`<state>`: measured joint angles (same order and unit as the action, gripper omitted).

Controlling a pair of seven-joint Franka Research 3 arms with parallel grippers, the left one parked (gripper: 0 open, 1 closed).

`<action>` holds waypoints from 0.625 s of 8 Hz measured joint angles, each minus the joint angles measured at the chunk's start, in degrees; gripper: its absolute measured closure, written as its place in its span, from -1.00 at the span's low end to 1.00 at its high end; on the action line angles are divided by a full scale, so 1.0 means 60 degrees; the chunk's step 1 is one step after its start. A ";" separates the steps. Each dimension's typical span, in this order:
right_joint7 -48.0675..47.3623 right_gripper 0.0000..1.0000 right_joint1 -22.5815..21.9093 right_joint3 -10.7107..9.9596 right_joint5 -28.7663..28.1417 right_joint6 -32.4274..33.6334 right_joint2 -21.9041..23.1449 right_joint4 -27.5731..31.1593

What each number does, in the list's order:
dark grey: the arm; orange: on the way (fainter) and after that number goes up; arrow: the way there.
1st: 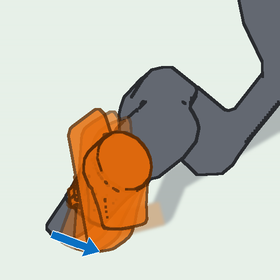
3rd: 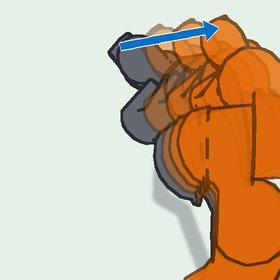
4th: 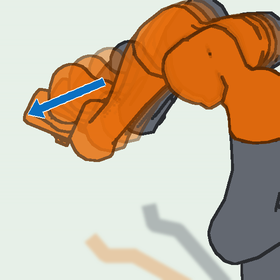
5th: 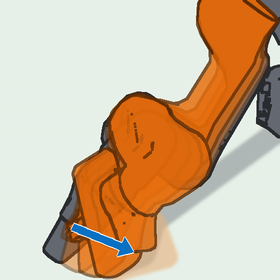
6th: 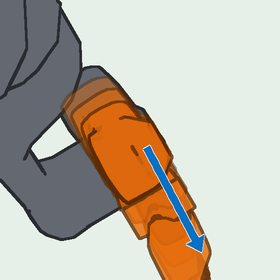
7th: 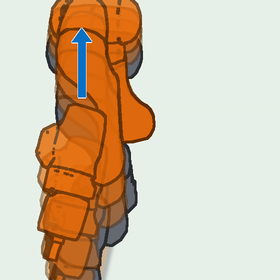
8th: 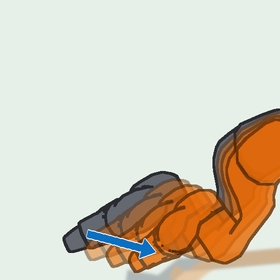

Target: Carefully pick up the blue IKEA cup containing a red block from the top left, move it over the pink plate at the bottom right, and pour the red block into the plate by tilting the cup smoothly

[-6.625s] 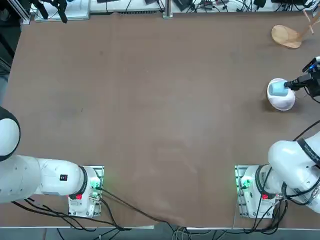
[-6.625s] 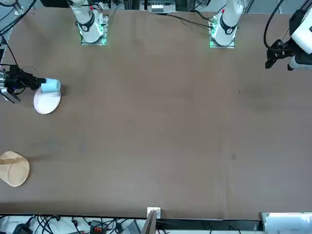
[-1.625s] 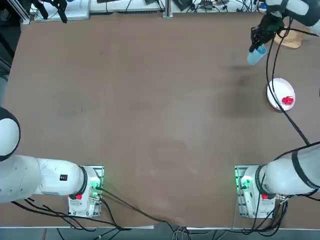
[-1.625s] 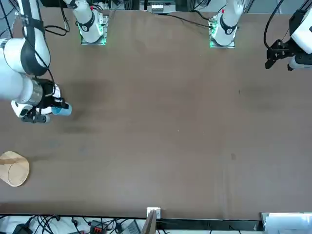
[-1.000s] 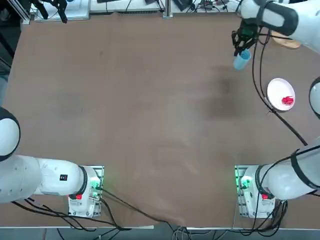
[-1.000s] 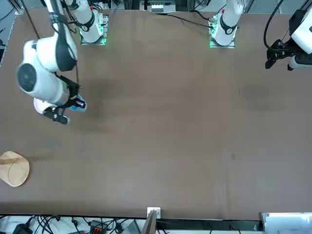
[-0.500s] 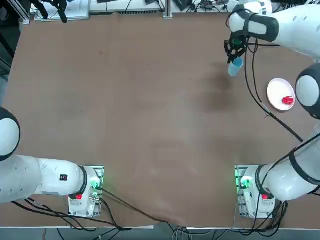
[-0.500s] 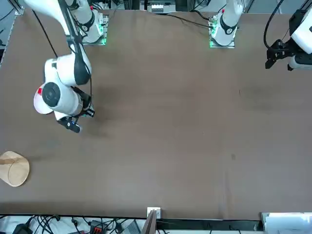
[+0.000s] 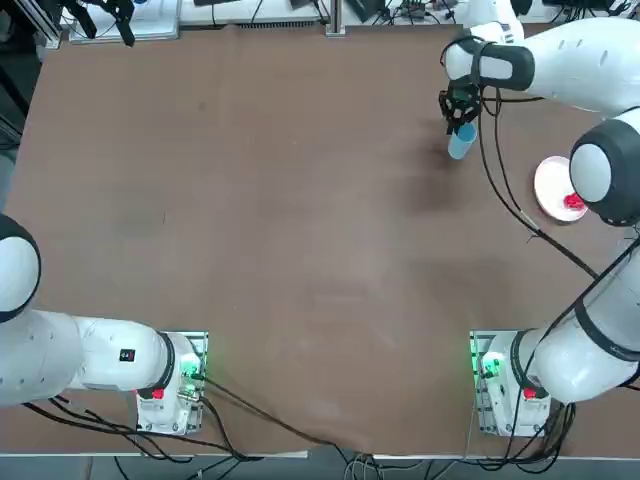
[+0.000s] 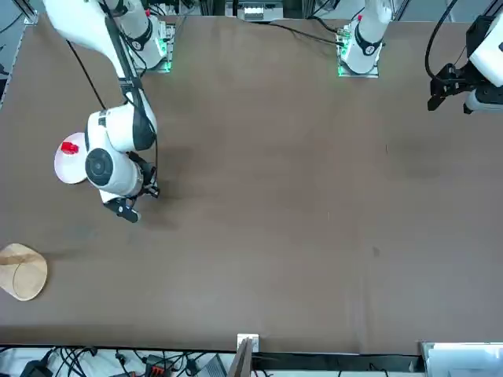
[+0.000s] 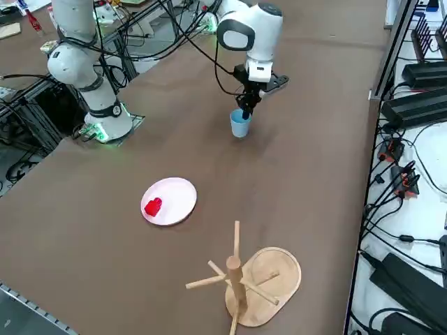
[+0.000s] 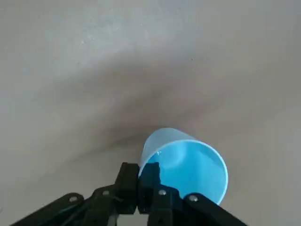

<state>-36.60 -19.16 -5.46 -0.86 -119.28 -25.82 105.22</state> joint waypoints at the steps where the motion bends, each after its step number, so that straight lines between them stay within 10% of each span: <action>1: -0.0139 0.96 -0.0074 0.0000 0.0025 -0.0046 -0.0074 -0.0019; 5: -0.0490 0.96 -0.0133 0.0000 0.0240 -0.0422 -0.0411 -0.0024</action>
<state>-39.54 -19.96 -5.46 0.58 -121.81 -28.29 105.08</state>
